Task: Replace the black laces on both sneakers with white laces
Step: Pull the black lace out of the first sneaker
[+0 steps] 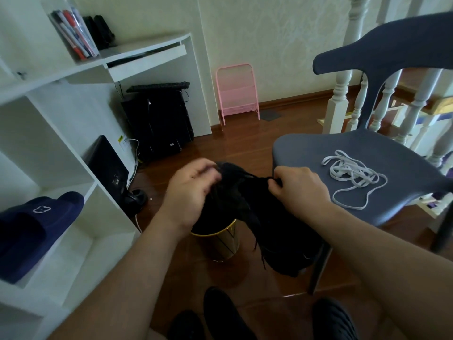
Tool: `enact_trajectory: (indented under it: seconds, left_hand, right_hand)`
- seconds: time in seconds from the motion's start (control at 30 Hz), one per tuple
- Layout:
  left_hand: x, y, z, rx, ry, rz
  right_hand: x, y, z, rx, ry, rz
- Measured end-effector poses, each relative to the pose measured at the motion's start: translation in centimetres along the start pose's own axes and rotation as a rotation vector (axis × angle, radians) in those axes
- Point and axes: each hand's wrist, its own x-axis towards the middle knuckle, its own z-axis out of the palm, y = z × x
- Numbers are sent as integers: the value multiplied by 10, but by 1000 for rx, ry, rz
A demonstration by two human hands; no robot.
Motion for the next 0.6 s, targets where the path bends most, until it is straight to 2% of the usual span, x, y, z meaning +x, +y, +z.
enact_trajectory:
  seconds: [0.1,0.2,0.27,0.37,0.5,0.53,0.6]
  left_hand:
    - [3,11,-18,-507,316,147]
    - [7,10,-24,-605,377,130]
    - [9,2,-15,-447,364,-19]
    - [8,-6,2,65,258,-170]
    - [2,-15,23,711,-61,-22]
    - [2,-18,26,812,-86,5]
    - [3,-22,27,939,-40,35]
  right_hand:
    - [7,11,2,12,-89,40]
    - [3,4,3,17,-132,-51]
    - [-2,-5,2,-27,-129,-121]
    - [-6,-15,-1,-76,-97,-154]
    - [-12,-30,-3,-130,-99,-217]
    - [-15,-33,-4,-136,-93,-246]
    - [-19,-38,-6,-135,-83,-279]
